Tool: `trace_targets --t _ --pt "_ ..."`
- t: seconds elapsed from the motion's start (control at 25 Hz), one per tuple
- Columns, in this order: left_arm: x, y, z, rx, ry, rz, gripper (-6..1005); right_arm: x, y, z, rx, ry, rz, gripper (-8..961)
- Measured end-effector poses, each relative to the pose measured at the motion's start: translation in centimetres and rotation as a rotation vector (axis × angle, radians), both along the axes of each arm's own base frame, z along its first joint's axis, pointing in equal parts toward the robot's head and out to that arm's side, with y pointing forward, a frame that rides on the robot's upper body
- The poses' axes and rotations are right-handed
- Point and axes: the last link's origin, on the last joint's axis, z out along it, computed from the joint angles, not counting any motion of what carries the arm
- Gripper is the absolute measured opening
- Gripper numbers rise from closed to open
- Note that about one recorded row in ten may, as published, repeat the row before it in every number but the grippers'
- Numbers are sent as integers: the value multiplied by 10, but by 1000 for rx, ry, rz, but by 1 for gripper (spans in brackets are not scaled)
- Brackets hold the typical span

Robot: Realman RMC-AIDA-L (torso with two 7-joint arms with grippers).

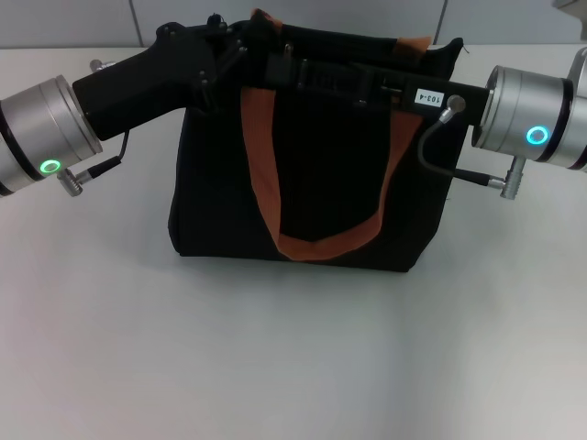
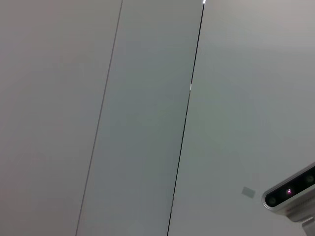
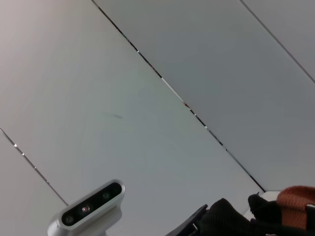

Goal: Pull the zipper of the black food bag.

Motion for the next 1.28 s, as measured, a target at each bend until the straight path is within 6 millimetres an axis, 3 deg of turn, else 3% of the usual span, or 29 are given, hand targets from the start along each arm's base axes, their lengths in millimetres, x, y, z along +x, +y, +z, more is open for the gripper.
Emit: trace_targets --t 0.6,0.72,1.12,1.28 --pt "1 0 1 9 1 -6 19 1 1 -2 -2 0 -17 767" --pt "1 0 0 9 1 -7 19 2 3 -2 4 -5 -30 556" --pt "1 1 1 11 -3 -7 19 -3 7 -4 -7 -13 -27 304" --pt "1 1 1 12 -4 -7 19 -3 6 -4 -11 -9 -24 294"
